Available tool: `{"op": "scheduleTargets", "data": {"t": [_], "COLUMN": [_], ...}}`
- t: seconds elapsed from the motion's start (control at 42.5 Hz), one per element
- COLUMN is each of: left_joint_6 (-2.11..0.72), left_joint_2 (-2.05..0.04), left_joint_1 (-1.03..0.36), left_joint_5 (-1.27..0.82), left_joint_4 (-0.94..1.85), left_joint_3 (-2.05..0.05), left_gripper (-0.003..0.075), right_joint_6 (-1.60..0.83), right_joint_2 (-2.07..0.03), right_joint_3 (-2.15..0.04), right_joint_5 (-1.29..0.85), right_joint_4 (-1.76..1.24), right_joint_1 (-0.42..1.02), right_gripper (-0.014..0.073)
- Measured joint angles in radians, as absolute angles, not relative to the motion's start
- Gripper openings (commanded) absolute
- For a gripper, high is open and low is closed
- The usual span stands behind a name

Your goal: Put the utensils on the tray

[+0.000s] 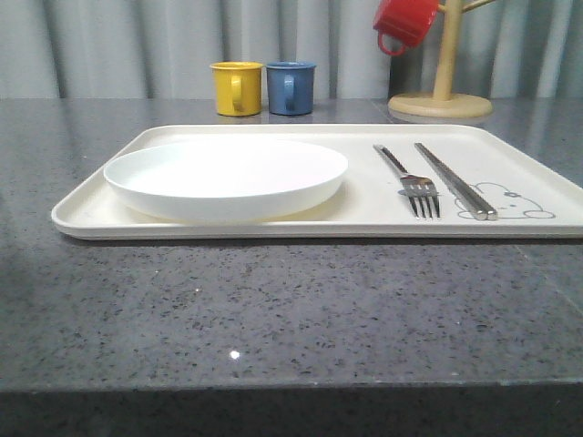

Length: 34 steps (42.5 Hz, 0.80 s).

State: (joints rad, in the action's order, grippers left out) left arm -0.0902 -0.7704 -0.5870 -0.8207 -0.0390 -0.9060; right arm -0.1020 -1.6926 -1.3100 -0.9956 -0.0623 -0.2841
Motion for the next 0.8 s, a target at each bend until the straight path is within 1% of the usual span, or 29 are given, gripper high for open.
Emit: {"op": "scheduleTargets", "data": {"t": [0.071, 0.212, 0.306, 0.4, 0.542, 0.801], "left_joint_6": [-0.090, -0.090, -0.090, -0.090, -0.090, -0.090], "left_joint_2": [-0.770, -0.770, -0.770, -0.770, -0.770, -0.770], "left_joint_1": [-0.587, -0.587, -0.587, -0.587, -0.587, -0.587], "left_joint_5": [-0.821, -0.821, -0.821, -0.821, -0.821, -0.821], "left_joint_4": [-0.039, -0.039, -0.039, -0.039, -0.039, -0.039], "left_joint_3": [-0.906, -0.906, -0.906, -0.906, -0.906, -0.906], "left_gripper": [0.0363, 0.0363, 0.0363, 0.0363, 0.0363, 0.0363], "right_joint_6": [-0.118, -0.135, -0.136, -0.116, -0.043, 0.035], "right_joint_2": [-1.667, -1.608, -1.601, -1.601, -1.617, -1.710], "right_joint_3": [-1.317, -1.370, -1.395, -1.395, -1.395, -1.395], "right_joint_5": [-1.009, -1.064, -1.086, -1.089, -1.059, -1.010], "right_joint_4": [-0.102, -0.174, -0.217, -0.250, -0.266, -0.278], "right_joint_1": [-0.246, -0.105, -0.019, 0.033, 0.069, 0.069], "right_gripper": [0.0016, 0.0016, 0.0019, 0.0031, 0.0062, 0.0064]}}
